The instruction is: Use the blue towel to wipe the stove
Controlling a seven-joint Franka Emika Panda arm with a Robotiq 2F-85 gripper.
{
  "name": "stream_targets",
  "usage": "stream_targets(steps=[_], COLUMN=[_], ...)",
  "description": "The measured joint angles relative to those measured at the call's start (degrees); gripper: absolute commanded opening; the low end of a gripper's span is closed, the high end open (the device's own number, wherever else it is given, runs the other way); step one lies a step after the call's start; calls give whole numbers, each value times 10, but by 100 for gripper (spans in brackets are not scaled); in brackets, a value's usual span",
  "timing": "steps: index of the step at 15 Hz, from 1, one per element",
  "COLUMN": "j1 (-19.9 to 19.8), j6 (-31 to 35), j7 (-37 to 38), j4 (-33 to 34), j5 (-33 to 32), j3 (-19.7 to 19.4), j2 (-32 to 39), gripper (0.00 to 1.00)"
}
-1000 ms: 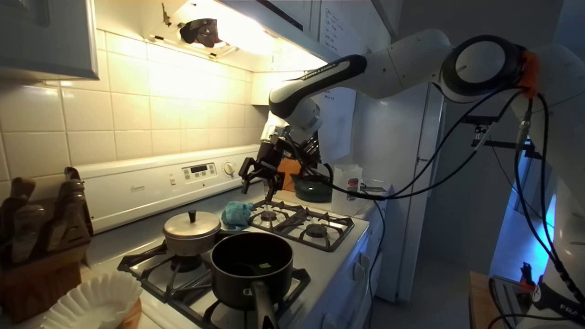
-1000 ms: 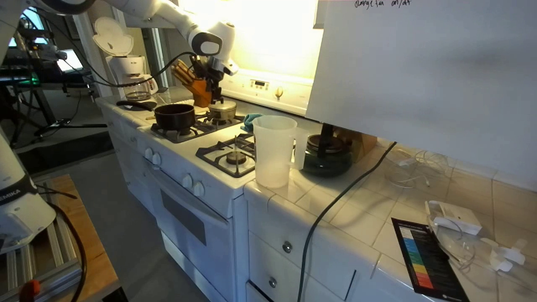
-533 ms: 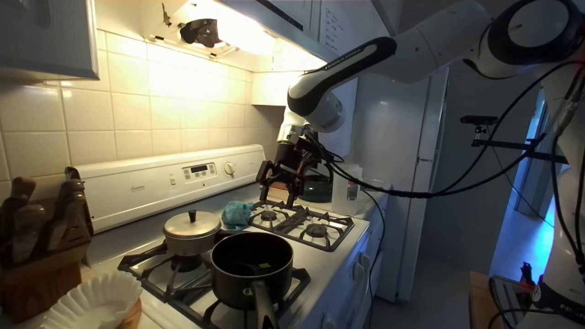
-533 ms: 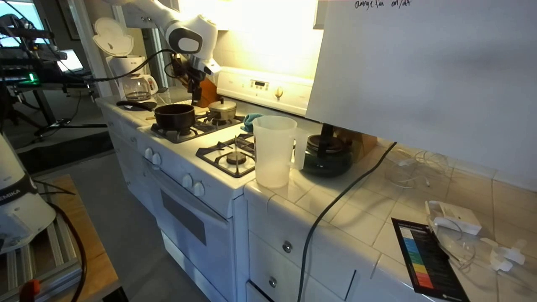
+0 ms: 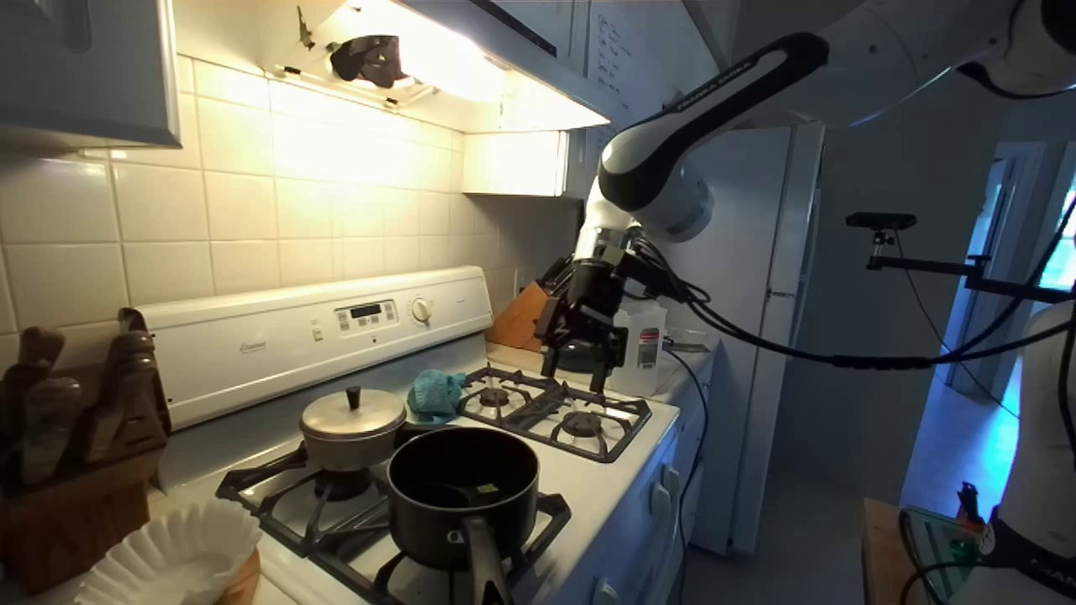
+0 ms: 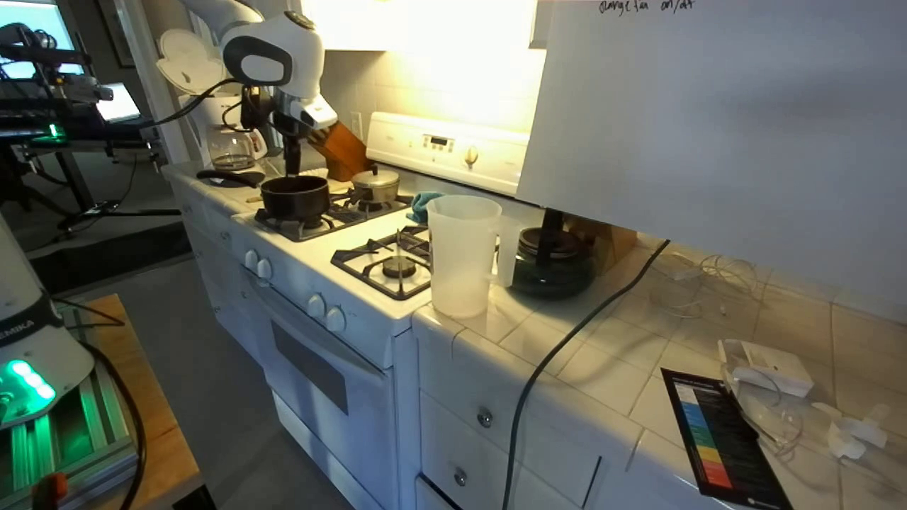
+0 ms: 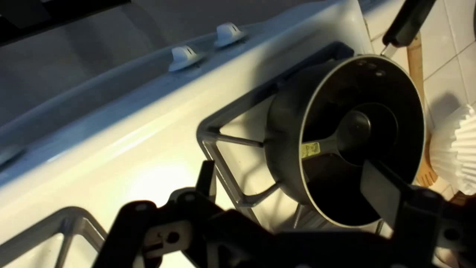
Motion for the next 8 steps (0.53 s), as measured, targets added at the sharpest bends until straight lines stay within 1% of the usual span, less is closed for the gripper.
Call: stream_targets(steps=[2,3,5,7,8], j1=[-2,-4,-12,-26,-32], j6=[-12,-29,-91,-168,-195], j7=[-6,-8,-13,-18,-20], j4=[-59,-84,-121,-143,-150], j5=[-6,-17,-68,-140,-164], j3=[-10,-16,-30,-41,-45], j2=[-57,-86,-144,-202,-228], gripper=[100,100,100,100,100])
